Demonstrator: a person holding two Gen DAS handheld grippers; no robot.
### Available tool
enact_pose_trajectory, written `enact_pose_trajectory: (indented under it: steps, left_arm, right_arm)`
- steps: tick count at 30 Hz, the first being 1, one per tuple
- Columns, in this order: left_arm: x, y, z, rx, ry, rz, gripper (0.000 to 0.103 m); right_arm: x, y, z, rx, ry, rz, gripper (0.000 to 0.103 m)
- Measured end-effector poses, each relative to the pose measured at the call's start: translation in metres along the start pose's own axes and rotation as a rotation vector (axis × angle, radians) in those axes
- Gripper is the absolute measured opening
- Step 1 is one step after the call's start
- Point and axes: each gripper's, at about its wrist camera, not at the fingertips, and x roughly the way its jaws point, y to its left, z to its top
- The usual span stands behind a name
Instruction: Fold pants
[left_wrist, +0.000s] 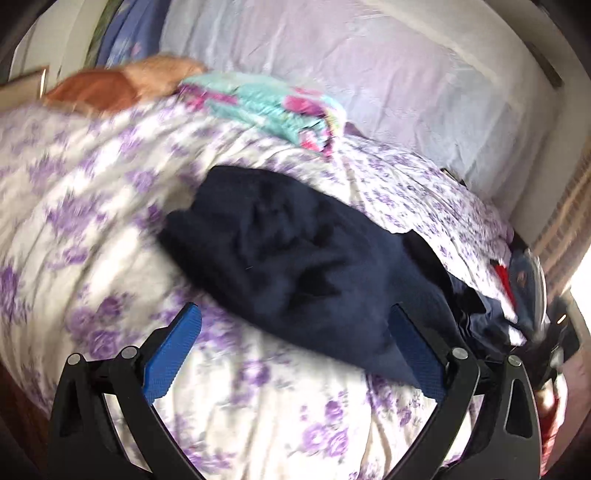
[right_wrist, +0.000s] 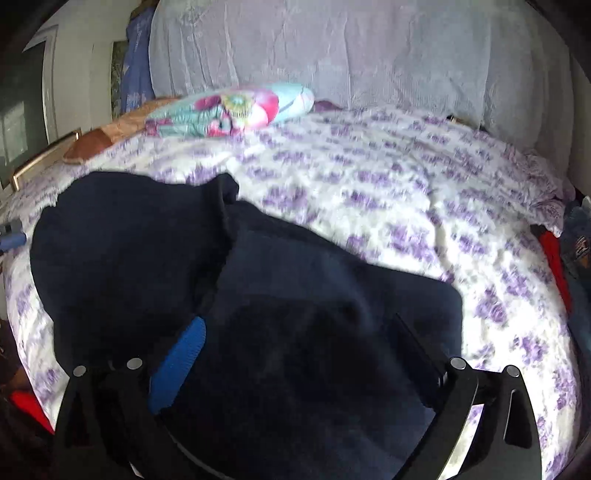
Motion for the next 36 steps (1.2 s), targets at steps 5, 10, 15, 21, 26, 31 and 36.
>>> enact_pose_trajectory:
  steps: [5,10,15,21,26,31,36]
  left_arm:
    - [0.026,0.041,0.006,-0.182,0.101,-0.063,0.098]
    - [0.05,0.033,0.022,-0.185,0.138,0.004,0.098]
    - [0.07,0.028,0.031,-0.148,0.116,0.016,0.098]
    - [0.064,0.034,0.029,-0.215,0.033,-0.045,0.097]
    - [0.06,0.032,0.024,-0.216,-0.005,0.05,0.065]
    - [0.057,0.022,0.02,-0.156,-0.015,0.146,0.041]
    - [0.051,-0.001,0.017,-0.036,-0.069,0.272,0.033]
  right_arm:
    - [0.004,-0.014,0.001,0.056,0.013,0.084,0.1]
    - [0.0,-0.013,-0.003,0.057,-0.001,0.087,0.1]
    - [-0.003,-0.018,-0.004,0.082,-0.014,0.118,0.1]
    - [-0.004,-0.021,-0.005,0.107,-0.024,0.145,0.1]
    - [-0.005,-0.023,-0.005,0.114,-0.028,0.152,0.1]
    - [-0.007,-0.027,-0.006,0.134,-0.038,0.173,0.1]
    - [-0.008,-0.03,-0.006,0.149,-0.045,0.187,0.1]
